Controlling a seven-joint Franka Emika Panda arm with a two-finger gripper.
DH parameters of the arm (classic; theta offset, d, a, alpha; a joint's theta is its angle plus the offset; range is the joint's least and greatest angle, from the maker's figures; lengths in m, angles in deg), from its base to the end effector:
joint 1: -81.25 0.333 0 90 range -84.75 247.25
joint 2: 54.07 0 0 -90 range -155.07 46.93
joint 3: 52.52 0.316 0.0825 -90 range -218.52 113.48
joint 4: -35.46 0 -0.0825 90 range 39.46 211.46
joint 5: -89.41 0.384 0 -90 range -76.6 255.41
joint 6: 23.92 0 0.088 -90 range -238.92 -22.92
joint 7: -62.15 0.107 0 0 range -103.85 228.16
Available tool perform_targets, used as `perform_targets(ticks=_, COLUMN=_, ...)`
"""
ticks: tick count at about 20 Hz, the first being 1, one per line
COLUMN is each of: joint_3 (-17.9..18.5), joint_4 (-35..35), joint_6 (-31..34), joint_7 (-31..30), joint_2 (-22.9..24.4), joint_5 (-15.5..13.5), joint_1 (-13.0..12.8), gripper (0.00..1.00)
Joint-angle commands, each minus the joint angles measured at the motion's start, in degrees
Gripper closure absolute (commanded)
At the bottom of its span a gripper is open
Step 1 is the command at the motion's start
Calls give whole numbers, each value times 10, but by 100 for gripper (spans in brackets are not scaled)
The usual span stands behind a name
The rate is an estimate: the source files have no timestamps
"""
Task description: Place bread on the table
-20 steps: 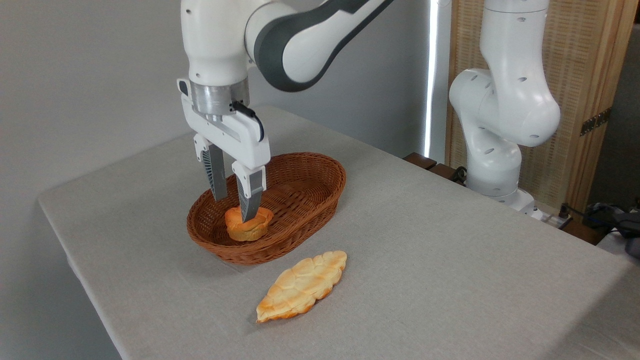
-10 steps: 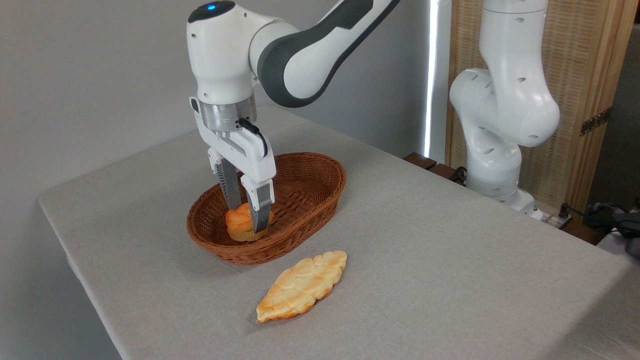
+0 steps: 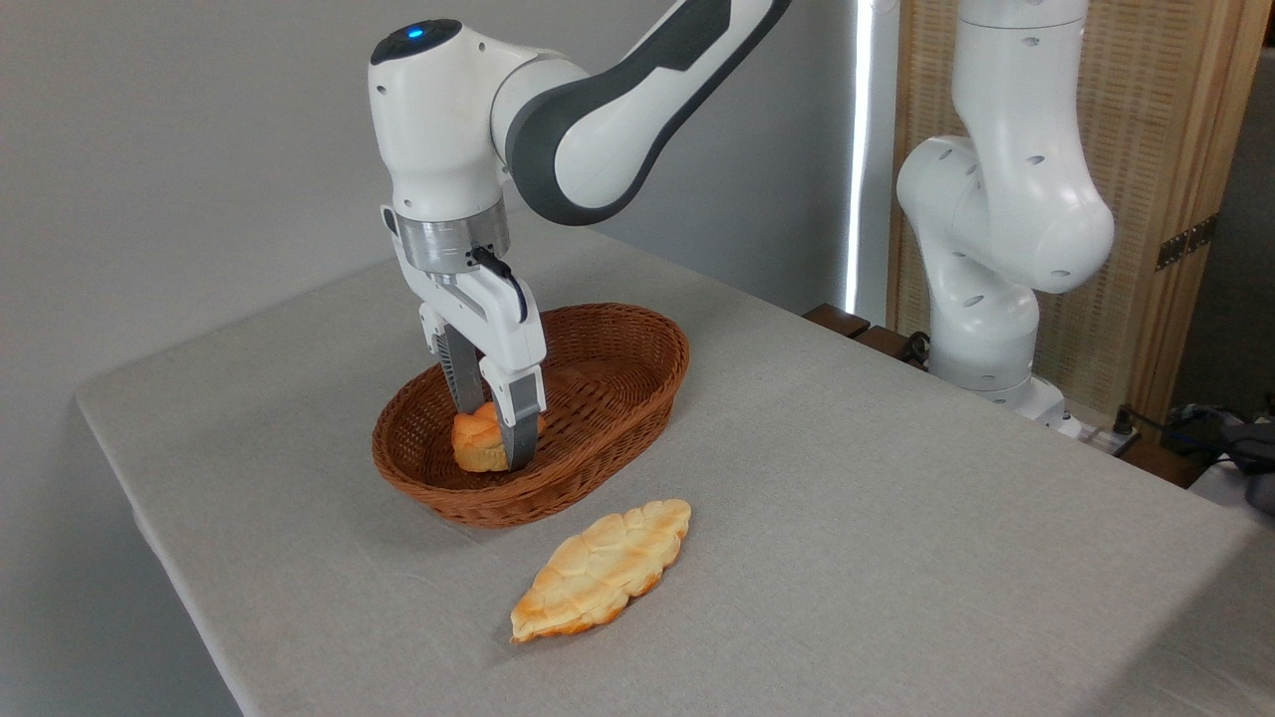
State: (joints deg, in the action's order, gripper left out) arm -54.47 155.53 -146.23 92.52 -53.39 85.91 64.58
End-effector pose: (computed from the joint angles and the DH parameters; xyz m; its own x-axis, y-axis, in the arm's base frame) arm 0.5177 -0.1773 0.4311 0.6784 -0.7314 0.0699 -0.7340 -0.6789 0.0202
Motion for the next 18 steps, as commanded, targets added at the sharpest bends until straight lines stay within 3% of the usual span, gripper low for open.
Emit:
perform_targets(ticks=1, joint_3=5, joint_4=4, joint_6=-10, joint_7=4, joint_2=-1, joint_5=10, joint_1=-5, gripper=44)
perform_targets(ticks=2, joint_3=5, joint_4=4, joint_6=-9, joint_7=4, joint_2=-1, joint_5=10, joint_1=-4, gripper=49)
perform_targets(ticks=18, joint_3=5, joint_4=1, joint_6=-6, joint_7=0, joint_2=6, joint_5=9, joint_1=-4, gripper=45)
